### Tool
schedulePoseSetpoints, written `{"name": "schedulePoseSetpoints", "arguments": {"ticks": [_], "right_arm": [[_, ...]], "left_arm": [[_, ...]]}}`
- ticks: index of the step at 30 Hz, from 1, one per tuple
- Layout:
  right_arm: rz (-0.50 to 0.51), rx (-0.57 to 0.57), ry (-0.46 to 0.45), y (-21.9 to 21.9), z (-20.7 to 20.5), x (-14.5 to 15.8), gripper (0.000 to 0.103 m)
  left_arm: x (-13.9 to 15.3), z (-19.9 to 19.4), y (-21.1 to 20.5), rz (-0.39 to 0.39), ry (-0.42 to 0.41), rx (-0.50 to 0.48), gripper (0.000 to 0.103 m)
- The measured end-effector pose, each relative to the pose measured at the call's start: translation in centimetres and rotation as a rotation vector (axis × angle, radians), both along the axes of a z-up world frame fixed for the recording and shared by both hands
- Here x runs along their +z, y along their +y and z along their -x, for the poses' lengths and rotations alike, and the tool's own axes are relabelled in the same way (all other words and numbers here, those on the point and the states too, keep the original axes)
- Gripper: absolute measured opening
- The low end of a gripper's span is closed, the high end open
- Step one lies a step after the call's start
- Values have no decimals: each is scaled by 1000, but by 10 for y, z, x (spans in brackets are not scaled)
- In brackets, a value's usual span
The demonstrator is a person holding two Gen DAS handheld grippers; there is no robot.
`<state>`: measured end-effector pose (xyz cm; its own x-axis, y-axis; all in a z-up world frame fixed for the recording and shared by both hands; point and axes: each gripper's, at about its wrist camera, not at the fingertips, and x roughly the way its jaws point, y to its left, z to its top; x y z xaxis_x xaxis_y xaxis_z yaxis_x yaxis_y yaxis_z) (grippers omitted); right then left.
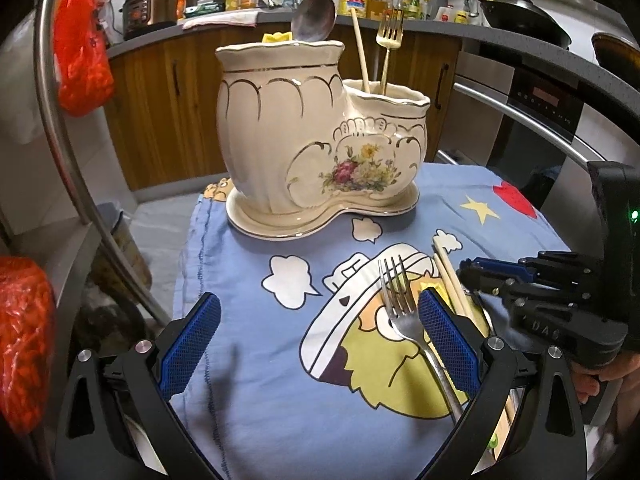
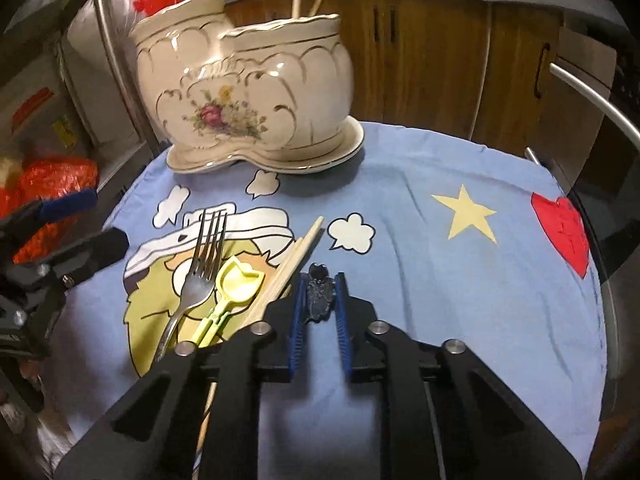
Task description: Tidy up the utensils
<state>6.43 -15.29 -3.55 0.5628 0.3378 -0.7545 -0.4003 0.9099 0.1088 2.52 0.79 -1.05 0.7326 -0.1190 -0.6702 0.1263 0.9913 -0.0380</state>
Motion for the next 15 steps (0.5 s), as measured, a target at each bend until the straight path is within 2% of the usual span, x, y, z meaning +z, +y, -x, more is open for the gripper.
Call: {"name": "schedulePoseSetpoints", "arguments": {"ticks": [3,7,11,12,14,15], "right_arm": [[-56,-6,17,-7,-1,5,3],[-85,-23,19,-16,1,9,3],[-130,-53,-15,-30,5,21,3],[-130,-56,-22,-32,6,22,3],[-136,-58,-27,-35,7,23,3],[-139,-57,-24,-35,7,23,3]], "left_arm": [[-2,-2,-3,-3,6,-3,98],[-7,-5,-11,0,22,-17,98],[-11,-11,-20,21,39,-40,93],[-12,-13,-23,30,44,-48,90],[-16,-19,-30,32,64,-72,65],[-19,-22,-33,24,72,-78,60]]}}
